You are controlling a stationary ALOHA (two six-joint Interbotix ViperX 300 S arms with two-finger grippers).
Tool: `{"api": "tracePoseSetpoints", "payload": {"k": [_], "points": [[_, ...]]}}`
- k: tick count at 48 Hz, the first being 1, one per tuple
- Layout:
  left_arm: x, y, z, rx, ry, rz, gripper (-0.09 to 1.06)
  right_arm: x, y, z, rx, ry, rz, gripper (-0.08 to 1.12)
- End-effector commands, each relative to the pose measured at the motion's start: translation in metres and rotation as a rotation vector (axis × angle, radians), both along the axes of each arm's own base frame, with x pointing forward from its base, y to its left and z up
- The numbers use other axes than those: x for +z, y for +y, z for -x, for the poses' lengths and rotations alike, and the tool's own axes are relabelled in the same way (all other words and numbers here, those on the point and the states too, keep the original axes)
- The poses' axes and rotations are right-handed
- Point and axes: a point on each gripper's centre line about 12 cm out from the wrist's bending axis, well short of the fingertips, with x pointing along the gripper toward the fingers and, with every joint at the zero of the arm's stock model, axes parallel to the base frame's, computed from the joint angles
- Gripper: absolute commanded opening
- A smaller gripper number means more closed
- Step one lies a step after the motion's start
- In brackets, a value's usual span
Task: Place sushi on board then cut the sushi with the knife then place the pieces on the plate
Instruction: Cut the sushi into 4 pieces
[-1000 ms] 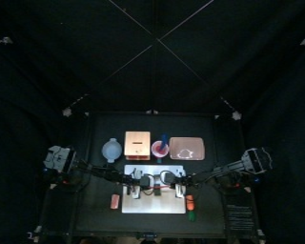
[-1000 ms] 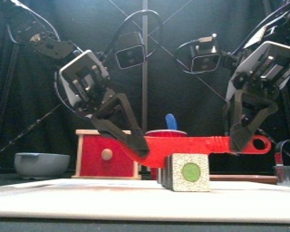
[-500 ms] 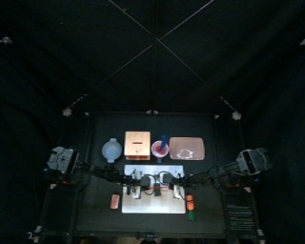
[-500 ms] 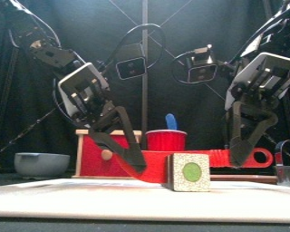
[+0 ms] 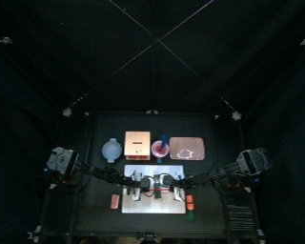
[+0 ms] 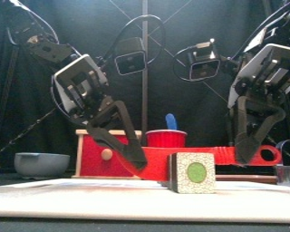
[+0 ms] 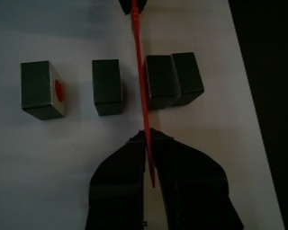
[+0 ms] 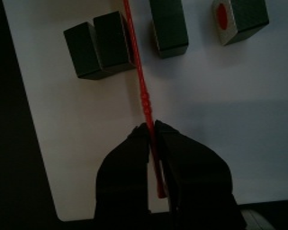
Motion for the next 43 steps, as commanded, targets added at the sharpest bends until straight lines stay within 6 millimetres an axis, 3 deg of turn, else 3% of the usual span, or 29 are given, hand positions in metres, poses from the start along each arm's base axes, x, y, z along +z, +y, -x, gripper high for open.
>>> {"api": "tracePoseSetpoints", "payload": {"k": [1,8,14,32,43], "points": [[0.03,-0.008,-0.005,-0.017,-0.075,0.017,0.48,0.023,-0.004,-0.002,-0.006,-0.04,0.007,0.36],[0.052,-0.008,-0.006,-0.027,-0.133,0.018,0.48,0.043,-0.005,-0.008,0.0,-0.064,0.03,0.36],[0.058,-0.008,-0.005,-0.036,-0.149,0.014,0.48,0.052,-0.005,-0.012,0.004,-0.071,0.044,0.36],[0.051,-0.032,-0.002,-0.088,-0.132,0.021,0.48,0.048,0.005,-0.012,0.012,-0.057,0.022,0.36],[0.045,-0.036,-0.002,-0.092,-0.118,0.024,0.48,0.045,0.009,-0.012,0.018,-0.051,0.015,0.36]]}}
